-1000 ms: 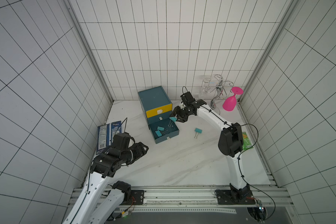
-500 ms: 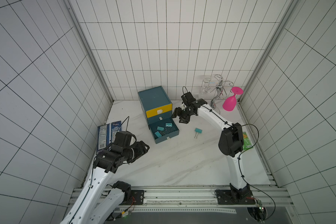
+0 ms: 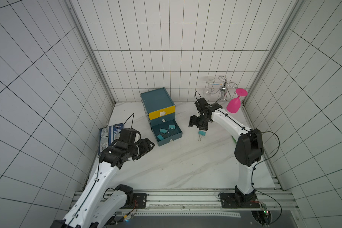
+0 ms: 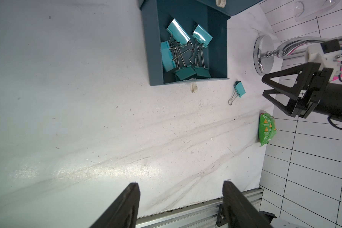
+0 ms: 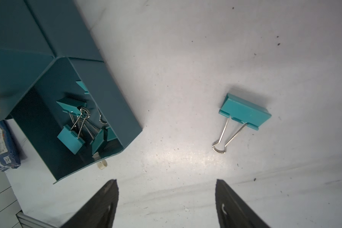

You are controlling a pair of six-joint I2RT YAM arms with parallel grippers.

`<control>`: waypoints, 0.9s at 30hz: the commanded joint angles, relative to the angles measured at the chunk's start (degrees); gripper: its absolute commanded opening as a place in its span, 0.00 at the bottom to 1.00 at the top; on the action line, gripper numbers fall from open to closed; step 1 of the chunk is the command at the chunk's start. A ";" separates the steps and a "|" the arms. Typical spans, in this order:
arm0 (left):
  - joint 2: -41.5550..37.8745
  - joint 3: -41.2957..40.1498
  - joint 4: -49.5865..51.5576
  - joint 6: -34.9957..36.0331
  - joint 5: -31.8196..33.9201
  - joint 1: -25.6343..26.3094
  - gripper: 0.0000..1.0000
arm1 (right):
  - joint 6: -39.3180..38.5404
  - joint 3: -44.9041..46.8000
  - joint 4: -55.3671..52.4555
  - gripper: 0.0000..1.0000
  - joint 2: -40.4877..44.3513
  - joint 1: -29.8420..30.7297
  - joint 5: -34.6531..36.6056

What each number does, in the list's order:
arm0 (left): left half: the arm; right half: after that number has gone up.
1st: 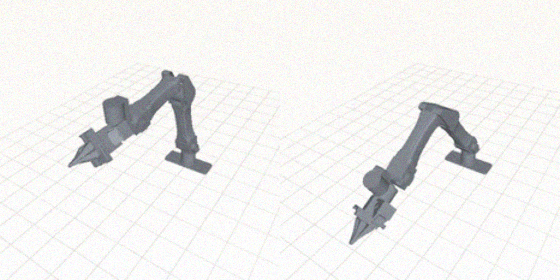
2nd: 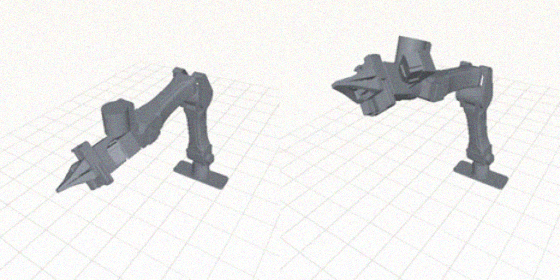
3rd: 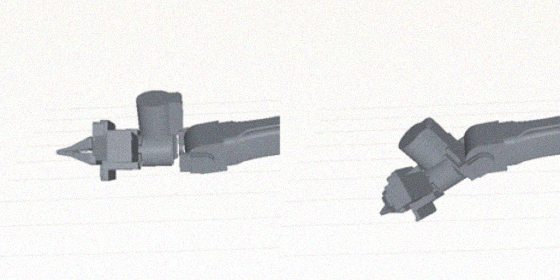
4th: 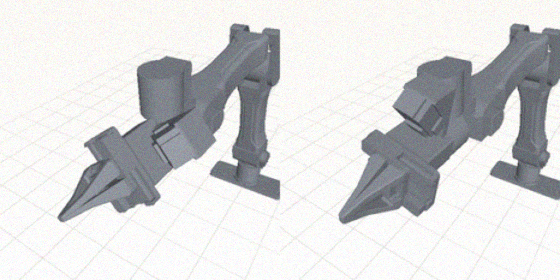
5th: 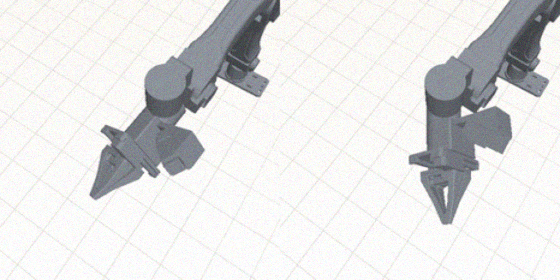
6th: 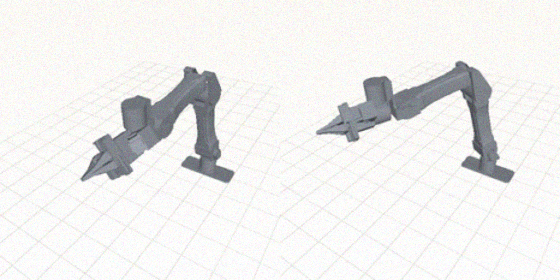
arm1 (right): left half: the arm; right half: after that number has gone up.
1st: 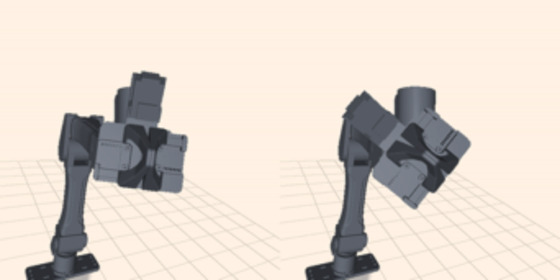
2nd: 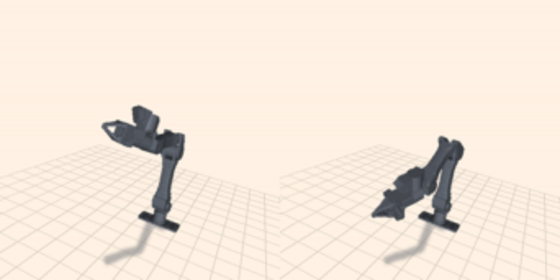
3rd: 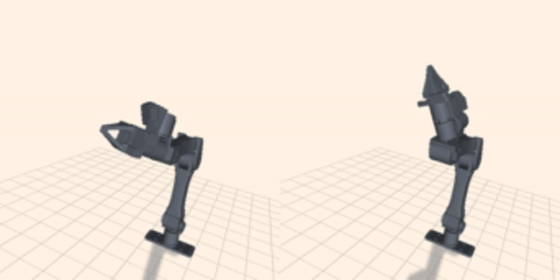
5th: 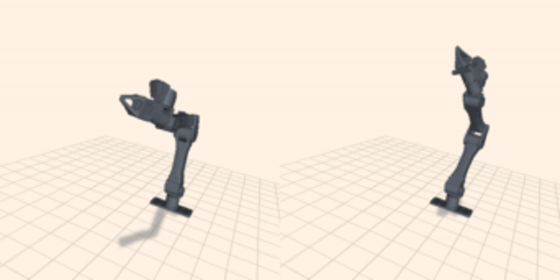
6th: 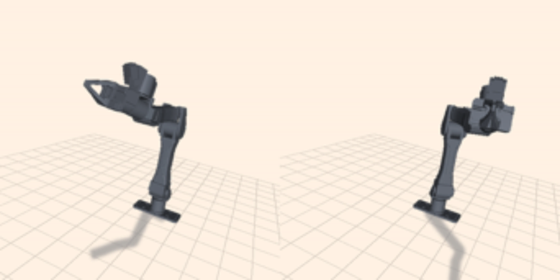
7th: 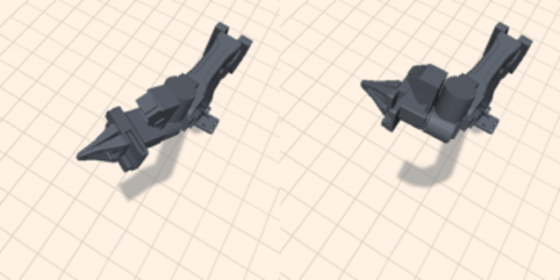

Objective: Put the binder clips in the drawer according to color
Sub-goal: Place the binder clip in the drawer, then pick up the binder clip at the center of the board.

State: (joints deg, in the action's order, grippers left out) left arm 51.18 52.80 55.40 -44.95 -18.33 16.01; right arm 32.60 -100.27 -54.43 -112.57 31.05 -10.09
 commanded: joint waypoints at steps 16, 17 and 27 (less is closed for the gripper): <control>10.38 7.50 -11.82 1.05 -4.70 -3.78 0.71 | -0.18 4.67 -1.73 0.87 0.68 -6.52 6.32; 10.59 7.50 -12.26 0.80 -4.89 -3.95 0.71 | 0.07 4.49 -1.81 0.87 0.20 -6.86 6.24; 9.99 5.42 -13.40 0.04 -5.20 -5.02 0.71 | 1.76 0.23 -3.12 0.85 -6.67 -8.48 5.02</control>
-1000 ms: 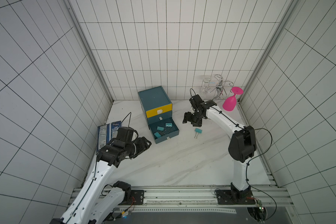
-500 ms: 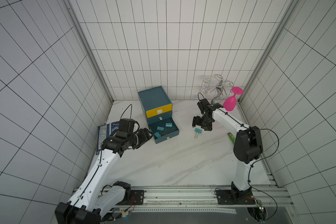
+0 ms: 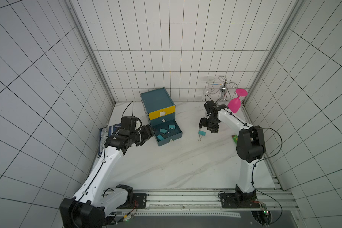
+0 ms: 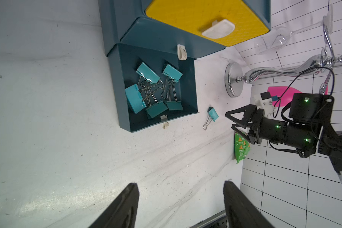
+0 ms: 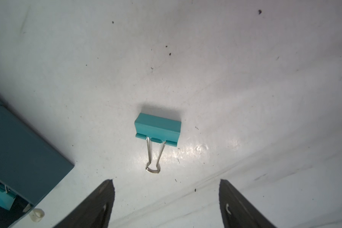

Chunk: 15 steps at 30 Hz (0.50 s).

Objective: Put the binder clips in the drawer according to color
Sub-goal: Pick up the binder clip at the center of the board.

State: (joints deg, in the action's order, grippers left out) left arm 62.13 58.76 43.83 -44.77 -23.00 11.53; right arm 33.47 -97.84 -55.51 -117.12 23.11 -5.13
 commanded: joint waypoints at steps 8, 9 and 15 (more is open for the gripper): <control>-0.71 -0.77 -1.77 0.29 -0.65 -1.42 0.71 | 1.84 -6.22 -2.80 0.81 -7.89 -0.56 -1.51; -0.53 -0.69 -1.78 0.36 -0.74 -1.51 0.71 | 1.89 -6.84 -3.04 0.81 -8.66 -0.55 -1.55; 0.16 -0.36 -1.69 0.90 -0.77 -1.51 0.71 | 2.47 -9.22 -3.62 0.78 -11.53 -0.54 -1.74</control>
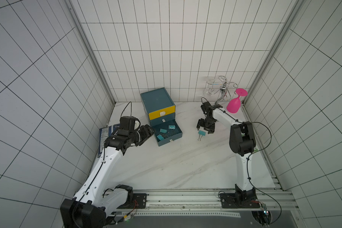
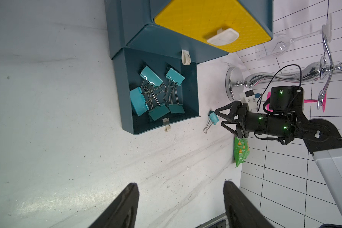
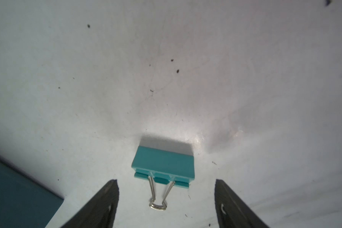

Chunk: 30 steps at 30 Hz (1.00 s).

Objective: Put the binder clips in the drawer according to color
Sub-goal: Pick up the binder clip at the center of the board.

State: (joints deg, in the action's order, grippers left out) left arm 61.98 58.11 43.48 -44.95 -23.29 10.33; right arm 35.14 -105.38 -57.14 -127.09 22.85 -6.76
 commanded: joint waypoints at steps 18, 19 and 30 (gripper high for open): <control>0.51 -0.10 -1.36 1.35 -0.51 -0.47 0.71 | 0.46 -3.99 -3.06 0.69 -5.79 -0.31 -0.40; 0.43 -0.07 -1.22 1.30 -0.44 -0.48 0.71 | 0.39 -4.11 -3.06 0.68 -5.94 -0.28 -0.44; 0.06 0.27 -0.76 0.96 -0.57 -0.48 0.71 | 0.52 0.04 -1.26 0.48 -1.99 -0.22 -1.80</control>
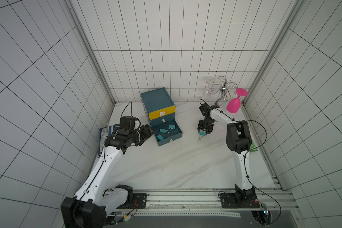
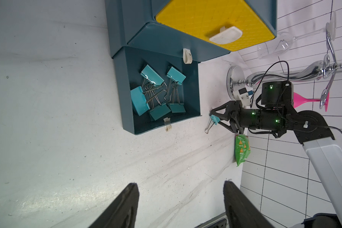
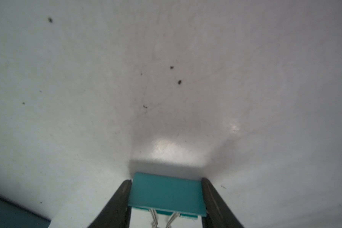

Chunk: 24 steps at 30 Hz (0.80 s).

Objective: Put the binder clips in the drawer according to color
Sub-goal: Pick up the binder clip at the center of the board, then place the binder clip in the drawer.

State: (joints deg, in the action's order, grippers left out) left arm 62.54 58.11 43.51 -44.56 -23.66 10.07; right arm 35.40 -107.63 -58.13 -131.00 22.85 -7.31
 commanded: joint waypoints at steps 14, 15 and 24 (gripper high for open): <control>-1.41 -2.69 0.15 -3.33 -2.82 -0.22 0.70 | 1.53 16.54 9.25 0.43 16.57 0.23 -10.72; -1.47 -3.33 0.09 -3.84 -3.24 -0.20 0.69 | 1.80 16.90 9.96 0.44 17.14 0.42 -12.08; -4.74 -8.17 -0.53 -7.64 -4.62 -0.22 0.69 | 5.49 9.22 11.58 0.45 16.21 6.25 -19.20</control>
State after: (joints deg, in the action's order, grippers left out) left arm 59.94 50.72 43.81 -50.63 -27.33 10.07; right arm 38.65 -94.52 -48.03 -114.45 26.96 -22.79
